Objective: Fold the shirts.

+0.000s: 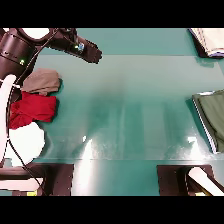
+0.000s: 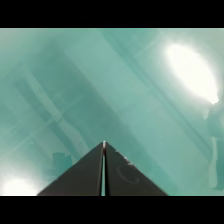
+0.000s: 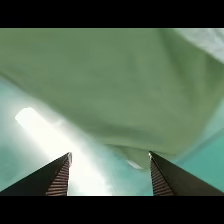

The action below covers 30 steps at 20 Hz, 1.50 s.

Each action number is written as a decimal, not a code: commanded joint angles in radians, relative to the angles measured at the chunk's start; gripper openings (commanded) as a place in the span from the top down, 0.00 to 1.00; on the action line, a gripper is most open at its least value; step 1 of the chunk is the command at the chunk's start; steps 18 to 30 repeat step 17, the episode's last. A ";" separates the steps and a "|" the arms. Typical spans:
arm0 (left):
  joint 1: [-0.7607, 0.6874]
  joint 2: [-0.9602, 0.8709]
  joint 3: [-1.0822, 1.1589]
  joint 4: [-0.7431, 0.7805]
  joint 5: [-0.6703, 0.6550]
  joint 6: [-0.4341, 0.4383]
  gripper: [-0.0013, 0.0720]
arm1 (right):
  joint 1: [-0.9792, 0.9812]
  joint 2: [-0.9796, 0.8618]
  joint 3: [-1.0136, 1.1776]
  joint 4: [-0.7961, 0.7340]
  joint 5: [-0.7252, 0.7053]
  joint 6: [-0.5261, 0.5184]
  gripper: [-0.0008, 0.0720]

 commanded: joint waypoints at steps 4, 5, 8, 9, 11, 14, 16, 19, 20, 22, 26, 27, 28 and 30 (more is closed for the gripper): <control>0.001 0.000 0.000 0.000 0.047 0.002 0.94 | 0.055 0.000 0.000 0.537 -0.021 0.003 0.23; 0.001 0.000 0.000 -0.004 0.051 0.002 0.94 | 0.094 0.000 0.001 0.543 -0.032 0.003 0.23; 0.001 0.000 0.000 -0.004 0.065 0.002 0.94 | 0.251 -0.012 0.000 0.533 -0.078 -0.042 0.71; 0.001 0.000 0.000 -0.005 0.071 0.002 0.94 | 0.298 -0.021 0.001 0.534 -0.092 -0.068 0.97; 0.001 0.000 0.000 -0.005 0.080 0.002 0.94 | 0.389 -0.045 0.001 0.533 -0.111 -0.076 0.96; 0.001 0.000 0.000 -0.005 0.080 0.002 0.94 | 0.489 -0.085 0.001 0.533 -0.108 -0.076 0.96; 0.001 0.000 0.000 -0.005 0.080 0.002 0.94 | 0.529 -0.106 0.001 0.533 -0.104 -0.076 0.96; 0.001 0.000 0.000 -0.005 0.080 0.002 0.94 | 0.543 -0.113 0.001 0.533 -0.104 -0.076 0.96; 0.001 0.000 0.000 -0.005 0.080 0.002 0.94 | 0.543 -0.113 0.001 0.533 -0.104 -0.076 0.96; 0.001 0.000 0.000 -0.005 0.080 0.002 0.94 | 0.543 -0.113 0.001 0.533 -0.104 -0.076 0.96; 0.001 0.000 0.000 -0.005 0.080 0.002 0.94 | 0.543 -0.113 0.001 0.533 -0.104 -0.076 0.96; 0.001 0.000 0.000 -0.005 0.080 0.002 0.94 | 0.543 -0.113 0.001 0.533 -0.104 -0.076 0.96; 0.001 0.000 0.000 -0.005 0.080 0.002 0.94 | 0.543 -0.113 0.001 0.533 -0.104 -0.076 0.96; 0.001 0.000 0.000 -0.005 0.080 0.002 0.94 | 0.543 -0.113 0.001 0.533 -0.104 -0.076 0.96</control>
